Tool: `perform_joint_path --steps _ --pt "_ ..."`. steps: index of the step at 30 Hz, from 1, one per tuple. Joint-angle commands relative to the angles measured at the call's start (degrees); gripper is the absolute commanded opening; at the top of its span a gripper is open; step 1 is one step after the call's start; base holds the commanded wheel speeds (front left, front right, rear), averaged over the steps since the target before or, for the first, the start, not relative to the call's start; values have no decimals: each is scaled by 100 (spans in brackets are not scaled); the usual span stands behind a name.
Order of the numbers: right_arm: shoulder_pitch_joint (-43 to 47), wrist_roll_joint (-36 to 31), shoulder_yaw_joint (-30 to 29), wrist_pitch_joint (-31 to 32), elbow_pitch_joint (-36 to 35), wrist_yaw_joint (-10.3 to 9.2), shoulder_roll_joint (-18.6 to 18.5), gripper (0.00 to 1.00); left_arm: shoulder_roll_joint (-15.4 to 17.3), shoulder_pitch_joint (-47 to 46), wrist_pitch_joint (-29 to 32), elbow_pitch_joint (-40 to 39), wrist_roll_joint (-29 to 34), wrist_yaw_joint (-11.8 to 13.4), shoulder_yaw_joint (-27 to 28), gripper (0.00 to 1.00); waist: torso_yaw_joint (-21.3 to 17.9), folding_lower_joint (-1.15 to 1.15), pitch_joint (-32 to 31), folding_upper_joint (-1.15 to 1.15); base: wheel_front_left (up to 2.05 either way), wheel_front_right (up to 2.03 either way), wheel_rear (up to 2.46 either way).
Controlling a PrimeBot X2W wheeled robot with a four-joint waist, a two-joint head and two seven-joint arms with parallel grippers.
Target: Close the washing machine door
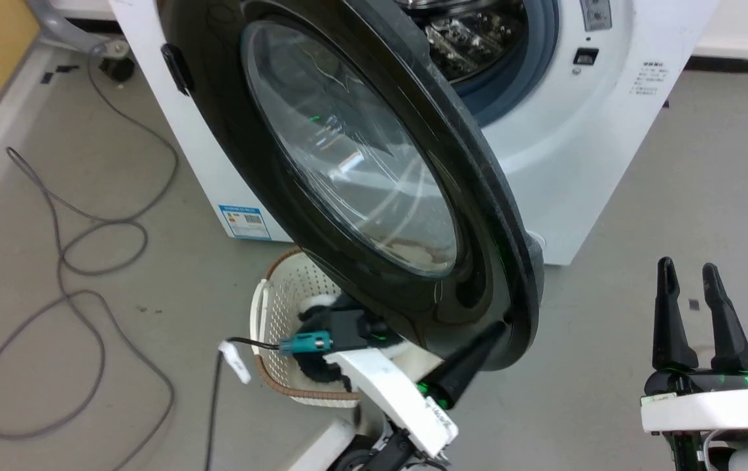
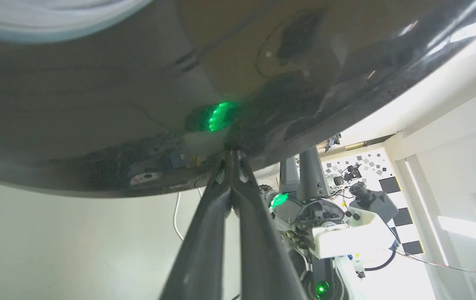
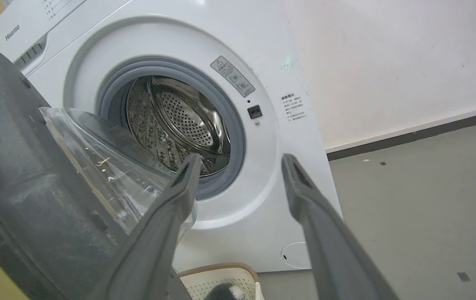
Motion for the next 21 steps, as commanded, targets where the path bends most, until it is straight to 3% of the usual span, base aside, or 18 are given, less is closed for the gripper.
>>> perform_joint_path --steps 1,7,9,11,14,18,21 --pt "31 8 -5 -25 -8 5 10 100 100 -118 -110 -39 119 -26 -34 0 42 0 -73 0 0 0 0" --pt "126 -4 -86 -25 -135 5 10 100 803 -449 -1220 53 1690 46 -277 0 185 0 -300 0 0 0 0" --pt "133 -32 -101 -25 -212 5 10 100 995 -587 -1420 145 2417 393 -215 0 235 0 -350 0 0 0 0" --pt "127 -53 -143 -25 -295 5 10 100 1192 -723 -1495 144 3290 902 -139 0 288 0 -396 0 0 0 0" --pt "98 -101 -199 -25 -419 5 10 100 1289 -654 -1511 -248 4221 1576 431 0 361 0 -441 0 0 0 0" --pt "1 -218 -254 -25 -615 5 10 100 1493 -330 -1514 -801 5322 2215 1141 0 433 0 -455 0 0 0 0" --pt "-118 -278 -272 -25 -793 5 10 100 1612 -24 -1514 -1043 5829 2540 1604 0 463 0 -446 0 0 0 0"
